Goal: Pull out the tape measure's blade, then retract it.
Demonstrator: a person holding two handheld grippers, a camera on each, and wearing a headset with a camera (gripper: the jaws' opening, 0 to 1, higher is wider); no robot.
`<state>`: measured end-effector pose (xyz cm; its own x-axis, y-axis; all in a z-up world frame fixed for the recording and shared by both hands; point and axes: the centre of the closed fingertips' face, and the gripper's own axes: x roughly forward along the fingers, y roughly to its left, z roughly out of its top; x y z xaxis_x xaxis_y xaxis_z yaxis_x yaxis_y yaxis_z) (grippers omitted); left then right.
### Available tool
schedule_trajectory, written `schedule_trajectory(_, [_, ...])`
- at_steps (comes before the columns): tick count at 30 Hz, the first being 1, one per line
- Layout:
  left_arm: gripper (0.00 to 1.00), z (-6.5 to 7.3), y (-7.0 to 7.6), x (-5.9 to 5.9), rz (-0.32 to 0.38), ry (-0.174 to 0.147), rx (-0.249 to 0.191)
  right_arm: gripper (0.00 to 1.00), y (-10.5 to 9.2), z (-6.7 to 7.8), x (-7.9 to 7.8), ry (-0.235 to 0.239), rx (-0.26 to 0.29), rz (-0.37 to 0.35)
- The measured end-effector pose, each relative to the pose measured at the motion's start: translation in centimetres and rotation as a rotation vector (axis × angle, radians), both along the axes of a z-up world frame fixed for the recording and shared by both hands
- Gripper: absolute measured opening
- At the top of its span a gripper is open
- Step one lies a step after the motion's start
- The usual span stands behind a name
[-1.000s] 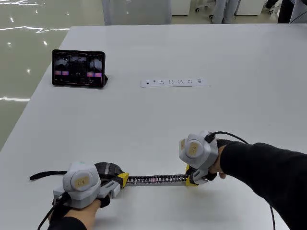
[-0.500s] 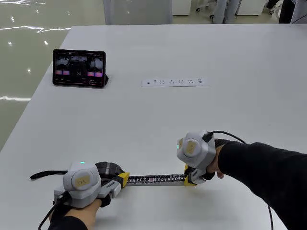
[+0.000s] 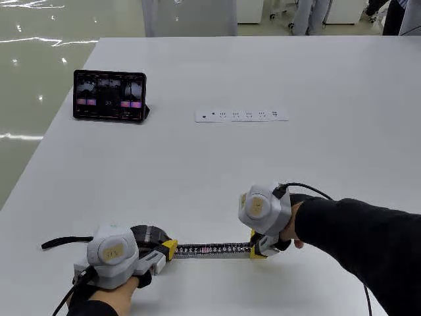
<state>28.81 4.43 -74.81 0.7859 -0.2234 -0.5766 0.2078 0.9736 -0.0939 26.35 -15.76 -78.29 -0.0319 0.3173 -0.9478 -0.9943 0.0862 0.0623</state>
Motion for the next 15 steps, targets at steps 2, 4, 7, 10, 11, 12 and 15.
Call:
schedule_trajectory(2, [0.61,-0.01,0.01,0.01,0.0,0.0,0.0,0.11,0.1,0.0,0.01,0.001,-0.001,0.0])
schedule_trajectory(4, [0.61,-0.01,0.01,0.01,0.0,0.001,0.0,0.11,0.18,-0.04,0.03,0.001,-0.004,0.004])
schedule_trajectory(7, [0.61,-0.01,0.01,0.02,0.0,0.0,-0.001,0.11,0.29,0.02,-0.02,0.0,-0.007,0.01])
schedule_trajectory(10, [0.61,-0.03,0.01,0.02,0.0,0.0,-0.001,0.11,0.4,-0.01,0.01,0.001,-0.009,0.009])
schedule_trajectory(11, [0.61,-0.04,0.01,0.02,0.0,0.0,-0.001,0.11,0.43,-0.06,0.05,0.001,-0.01,0.006])
schedule_trajectory(12, [0.61,-0.04,0.01,0.02,0.0,0.0,-0.002,0.11,0.46,-0.07,0.08,0.003,-0.01,0.002])
schedule_trajectory(15, [0.61,-0.03,0.0,0.02,0.0,0.0,-0.002,0.11,0.57,-0.01,0.01,0.004,-0.011,0.004])
